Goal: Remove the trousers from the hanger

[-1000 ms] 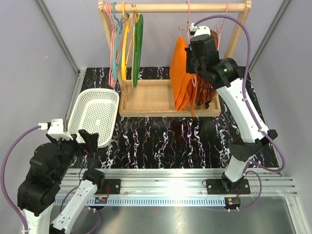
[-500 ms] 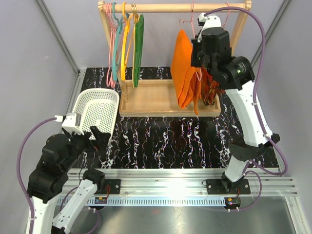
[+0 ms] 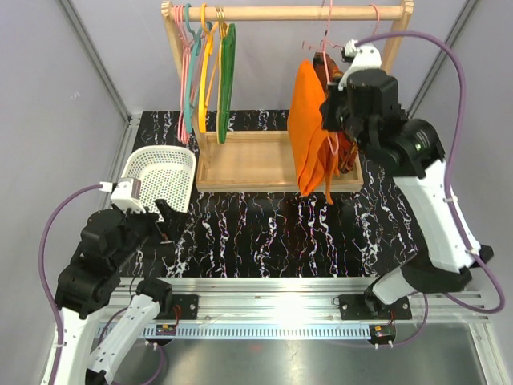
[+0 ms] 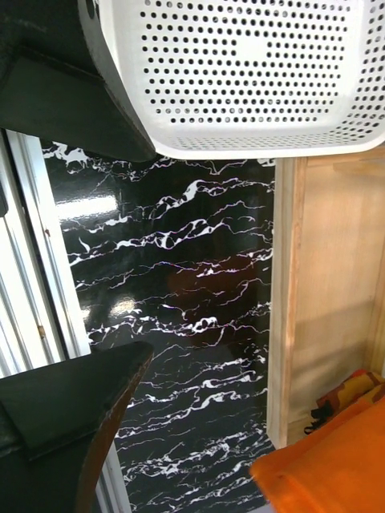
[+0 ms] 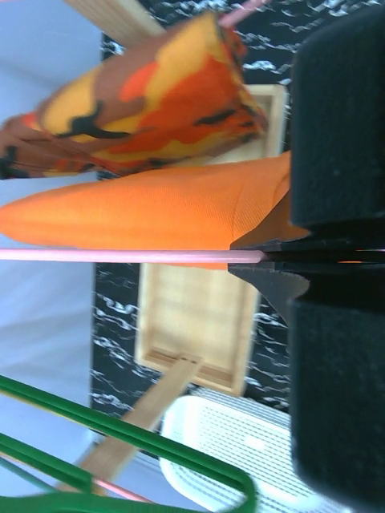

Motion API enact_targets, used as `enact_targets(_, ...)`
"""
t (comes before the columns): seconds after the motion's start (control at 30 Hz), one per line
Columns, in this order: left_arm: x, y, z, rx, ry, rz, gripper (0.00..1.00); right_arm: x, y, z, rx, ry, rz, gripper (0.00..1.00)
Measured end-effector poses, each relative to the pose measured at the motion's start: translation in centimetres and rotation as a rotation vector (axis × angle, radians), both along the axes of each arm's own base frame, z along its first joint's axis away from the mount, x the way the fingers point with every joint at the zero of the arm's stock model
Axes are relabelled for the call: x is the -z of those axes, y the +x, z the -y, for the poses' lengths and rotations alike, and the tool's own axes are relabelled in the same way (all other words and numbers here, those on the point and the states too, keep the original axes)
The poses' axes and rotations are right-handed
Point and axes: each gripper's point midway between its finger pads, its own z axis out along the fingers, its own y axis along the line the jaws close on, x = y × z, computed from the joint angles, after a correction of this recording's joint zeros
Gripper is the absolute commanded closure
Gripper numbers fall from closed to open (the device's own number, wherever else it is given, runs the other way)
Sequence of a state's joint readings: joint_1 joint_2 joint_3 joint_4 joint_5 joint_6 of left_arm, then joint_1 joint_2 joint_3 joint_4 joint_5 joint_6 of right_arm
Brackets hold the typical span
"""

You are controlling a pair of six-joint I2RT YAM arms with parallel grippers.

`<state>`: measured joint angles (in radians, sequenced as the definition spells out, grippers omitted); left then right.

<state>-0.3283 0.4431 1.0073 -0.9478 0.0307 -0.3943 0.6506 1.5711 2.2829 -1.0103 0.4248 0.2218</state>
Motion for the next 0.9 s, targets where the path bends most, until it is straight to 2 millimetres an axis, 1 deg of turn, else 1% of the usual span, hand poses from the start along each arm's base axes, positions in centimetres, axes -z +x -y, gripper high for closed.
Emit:
enact_targets(0.07, 0.2, 0.3, 0.1, -0.001, 0.001, -0.015, 0.01, 1.0, -2.3, 0.0, -0.012, 0.006, -0.027, 1.0)
enact_targets(0.17, 0.2, 0.6, 0.3, -0.002, -0.003, -0.012, 0.01, 1.9, -5.3, -0.6, -0.022, -0.012, -0.037, 1.0)
enact_targets(0.27, 0.5, 1.0, 0.4, 0.0, -0.006, -0.01, 0.01, 3.0, -8.1, -2.2, -0.031, -0.074, -0.012, 1.0)
enact_targets(0.33, 1.0, 1.2, 0.7, 0.004, -0.011, -0.02, 0.01, 3.7, -9.5, -3.6, -0.034, -0.112, 0.014, 1.0)
enact_targets(0.47, 1.7, 1.3, 1.0, 0.018, -0.014, -0.034, 0.01, 4.4, -10.9, -5.5, -0.001, -0.168, 0.062, 1.0)
enact_targets(0.57, 1.3, 1.4, 1.5, 0.04, -0.022, -0.015, 0.01, 4.4, -11.7, -6.8, 0.023, -0.179, 0.097, 1.0)
enact_targets(0.67, 1.0, 1.4, 2.1, 0.081, -0.021, -0.001, 0.01, 4.9, -11.9, -8.0, 0.051, -0.179, 0.112, 1.0)
enact_targets(0.77, 0.9, 1.5, 3.2, 0.13, -0.014, 0.006, 0.01, 5.4, -11.9, -8.6, 0.077, -0.148, 0.106, 1.0)
enact_targets(0.9, 1.3, 1.7, 5.1, 0.205, 0.021, -0.01, 0.01, 6.3, -12.0, -8.8, 0.092, -0.109, 0.077, 1.0)
